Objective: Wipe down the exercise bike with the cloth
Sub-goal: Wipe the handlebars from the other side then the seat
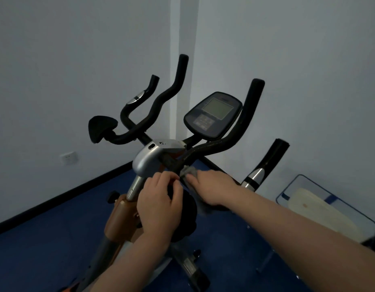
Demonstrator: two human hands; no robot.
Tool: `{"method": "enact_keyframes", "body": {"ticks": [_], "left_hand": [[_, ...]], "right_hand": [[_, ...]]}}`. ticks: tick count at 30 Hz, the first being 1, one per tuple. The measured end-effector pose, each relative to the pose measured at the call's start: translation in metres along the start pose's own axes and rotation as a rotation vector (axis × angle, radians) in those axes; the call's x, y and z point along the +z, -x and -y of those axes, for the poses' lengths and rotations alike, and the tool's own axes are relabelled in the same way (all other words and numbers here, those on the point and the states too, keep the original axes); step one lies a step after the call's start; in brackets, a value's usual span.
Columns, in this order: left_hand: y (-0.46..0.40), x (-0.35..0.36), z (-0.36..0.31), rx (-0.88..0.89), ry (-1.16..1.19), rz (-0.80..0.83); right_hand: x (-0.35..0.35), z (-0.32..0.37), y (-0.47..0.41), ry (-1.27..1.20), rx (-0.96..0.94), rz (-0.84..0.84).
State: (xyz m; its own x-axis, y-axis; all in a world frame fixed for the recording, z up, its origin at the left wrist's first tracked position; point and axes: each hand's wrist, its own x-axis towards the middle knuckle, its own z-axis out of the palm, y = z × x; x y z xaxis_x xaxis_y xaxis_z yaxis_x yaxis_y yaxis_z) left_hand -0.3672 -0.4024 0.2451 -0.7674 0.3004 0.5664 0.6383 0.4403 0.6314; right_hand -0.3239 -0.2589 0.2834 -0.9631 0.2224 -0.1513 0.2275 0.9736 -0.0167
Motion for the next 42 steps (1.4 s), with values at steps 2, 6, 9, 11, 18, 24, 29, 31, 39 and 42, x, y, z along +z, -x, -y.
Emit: {"method": "enact_keyframes", "body": {"ticks": [2,6,9,11,18,24,29,31,39,42], "left_hand": [[0.002,0.0,0.0,0.001,0.007,0.009],[0.004,-0.001,0.002,0.009,0.063,0.009],[0.002,-0.001,0.002,0.035,0.057,0.008],[0.002,-0.001,0.001,0.055,0.033,0.001],[0.007,-0.008,-0.002,0.134,0.01,0.025],[-0.006,-0.005,-0.006,0.448,0.053,0.192],[-0.033,0.015,-0.038,0.589,0.104,0.345],[-0.036,0.02,-0.04,0.486,0.194,0.361],[-0.034,0.022,-0.031,0.462,0.254,0.325],[-0.032,0.022,-0.031,0.46,0.249,0.323]], "right_hand": [[0.0,0.002,-0.01,-0.176,0.01,0.03],[0.01,-0.005,0.021,-0.002,0.012,-0.073],[0.009,-0.012,0.039,0.082,0.005,-0.057],[0.0,-0.011,0.029,0.016,0.023,-0.02],[0.032,0.01,0.041,0.071,0.074,-0.348],[0.037,-0.062,0.092,0.282,-0.174,-0.638],[0.031,-0.048,0.077,-0.154,0.258,-0.892],[0.05,-0.01,0.07,-0.469,0.468,-0.976],[0.016,-0.005,0.049,-0.962,0.774,-1.026],[0.008,-0.018,0.051,-1.08,0.753,-1.025]]}}
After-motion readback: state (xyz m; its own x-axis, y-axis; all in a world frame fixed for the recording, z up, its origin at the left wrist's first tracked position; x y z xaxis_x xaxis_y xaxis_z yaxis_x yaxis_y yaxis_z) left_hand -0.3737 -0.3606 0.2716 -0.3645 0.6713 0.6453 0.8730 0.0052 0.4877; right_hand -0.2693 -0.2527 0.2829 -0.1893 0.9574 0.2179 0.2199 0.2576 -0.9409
